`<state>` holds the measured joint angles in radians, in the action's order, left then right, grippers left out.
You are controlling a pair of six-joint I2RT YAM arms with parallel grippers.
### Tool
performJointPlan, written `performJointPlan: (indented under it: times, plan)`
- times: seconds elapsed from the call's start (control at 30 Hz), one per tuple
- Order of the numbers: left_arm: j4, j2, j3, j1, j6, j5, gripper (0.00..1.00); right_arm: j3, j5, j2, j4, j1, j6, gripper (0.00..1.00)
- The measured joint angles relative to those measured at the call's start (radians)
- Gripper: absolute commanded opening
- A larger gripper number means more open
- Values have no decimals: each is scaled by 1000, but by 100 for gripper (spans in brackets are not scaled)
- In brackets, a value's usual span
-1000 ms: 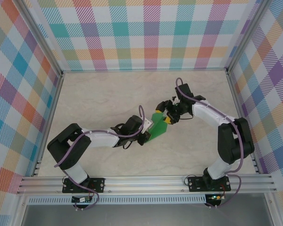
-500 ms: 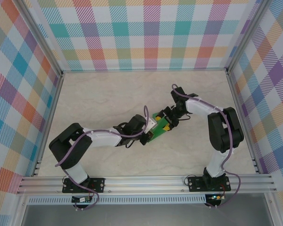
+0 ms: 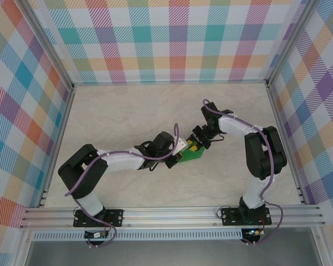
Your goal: Fold a paper plane with a square sheet of paper (pick it up from the middle)
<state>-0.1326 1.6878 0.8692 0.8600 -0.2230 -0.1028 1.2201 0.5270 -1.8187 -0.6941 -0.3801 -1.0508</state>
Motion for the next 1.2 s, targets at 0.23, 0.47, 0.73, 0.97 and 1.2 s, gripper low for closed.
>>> performJointPlan:
  times: [0.23, 0.47, 0.73, 0.97, 1.2]
  plan:
    - [-69, 0, -21, 1, 135, -32, 48, -27, -6, 5, 18, 0, -32, 16]
    - [-162, 0, -116, 1, 262, -34, 39, -28, -14, 5, 20, 0, -38, 18]
    - [-216, 0, -136, 1, 298, -29, 25, -28, -14, 5, 20, 0, -38, 19]
    - [-246, 24, -136, 1, 306, -29, 15, -28, -14, 5, 19, 0, -38, 19]
    - [-271, 55, -136, 1, 309, -44, 10, -28, -14, 5, 18, 0, -38, 24]
